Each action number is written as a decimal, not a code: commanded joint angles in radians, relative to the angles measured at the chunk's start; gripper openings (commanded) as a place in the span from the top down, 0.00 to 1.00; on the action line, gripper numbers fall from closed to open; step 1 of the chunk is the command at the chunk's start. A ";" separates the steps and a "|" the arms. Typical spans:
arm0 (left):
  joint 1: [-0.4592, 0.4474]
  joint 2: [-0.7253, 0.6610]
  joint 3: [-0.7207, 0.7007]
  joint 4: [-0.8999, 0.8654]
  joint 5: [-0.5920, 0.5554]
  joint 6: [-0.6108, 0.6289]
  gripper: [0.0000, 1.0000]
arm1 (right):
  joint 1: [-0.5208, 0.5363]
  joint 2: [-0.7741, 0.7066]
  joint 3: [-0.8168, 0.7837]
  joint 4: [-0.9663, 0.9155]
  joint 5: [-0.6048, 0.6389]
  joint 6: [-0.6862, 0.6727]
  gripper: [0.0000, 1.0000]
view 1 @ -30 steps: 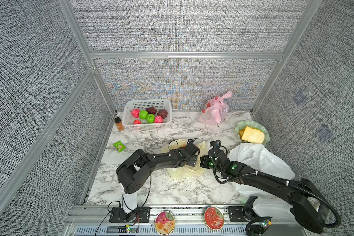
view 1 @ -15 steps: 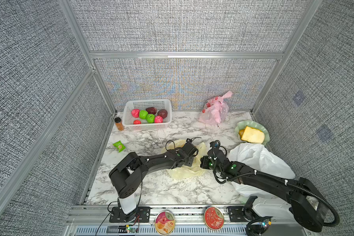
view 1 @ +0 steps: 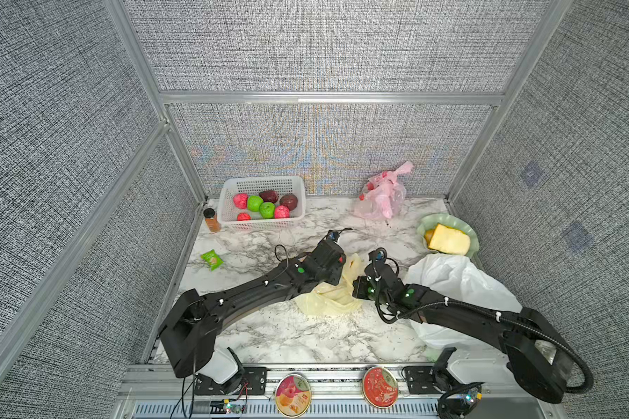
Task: Untie the knot of a plastic bag & take out the apple
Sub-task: Pick up the apple from the plastic bag, then place the apple in the basket, then move the plastic bag to the center of the board.
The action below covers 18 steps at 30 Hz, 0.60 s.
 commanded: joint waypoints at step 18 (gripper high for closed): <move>0.644 0.567 0.760 -0.113 0.235 0.252 0.45 | 0.005 -0.048 -0.058 0.036 -0.030 0.030 1.00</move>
